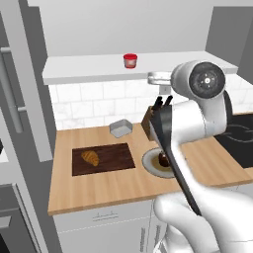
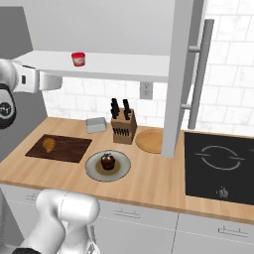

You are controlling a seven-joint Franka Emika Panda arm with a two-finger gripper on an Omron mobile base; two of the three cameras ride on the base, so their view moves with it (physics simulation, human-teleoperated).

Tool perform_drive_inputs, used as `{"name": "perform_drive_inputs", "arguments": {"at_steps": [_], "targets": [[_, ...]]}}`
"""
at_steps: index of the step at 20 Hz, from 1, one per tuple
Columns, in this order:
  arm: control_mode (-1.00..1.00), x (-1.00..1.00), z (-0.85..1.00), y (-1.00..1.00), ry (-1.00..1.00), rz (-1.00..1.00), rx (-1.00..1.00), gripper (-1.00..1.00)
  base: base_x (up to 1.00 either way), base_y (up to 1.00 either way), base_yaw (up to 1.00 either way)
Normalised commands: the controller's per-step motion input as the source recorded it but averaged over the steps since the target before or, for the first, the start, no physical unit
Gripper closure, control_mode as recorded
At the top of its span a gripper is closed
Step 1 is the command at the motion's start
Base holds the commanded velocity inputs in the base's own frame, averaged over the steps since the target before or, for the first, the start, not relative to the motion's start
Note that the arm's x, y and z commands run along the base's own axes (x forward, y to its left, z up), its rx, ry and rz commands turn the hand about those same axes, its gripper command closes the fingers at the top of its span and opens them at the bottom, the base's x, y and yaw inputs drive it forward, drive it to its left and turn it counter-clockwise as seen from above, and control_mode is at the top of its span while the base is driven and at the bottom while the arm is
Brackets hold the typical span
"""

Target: From the different types of pastries on the counter, select a croissant and place it on the cutting board. Then retrieve a jar of jam from the cabinet and place it alongside the croissant on the cutting board.

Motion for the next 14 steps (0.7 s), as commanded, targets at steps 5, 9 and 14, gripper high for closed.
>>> {"name": "perform_drive_inputs", "arguments": {"at_steps": [5, 9, 14], "targets": [[-1.0, 0.01, 0.33, -0.15, -0.01, 0.22, 0.13, -1.0, 0.0, 0.0, 0.0], [-1.0, 0.25, 0.31, 0.0, 0.0, 0.3, 0.15, -1.0, 0.0, 0.0, 0.0], [-1.0, 0.31, -0.25, 0.0, -0.03, 0.4, 0.04, -1.0, 0.0, 0.0, 0.0]]}}
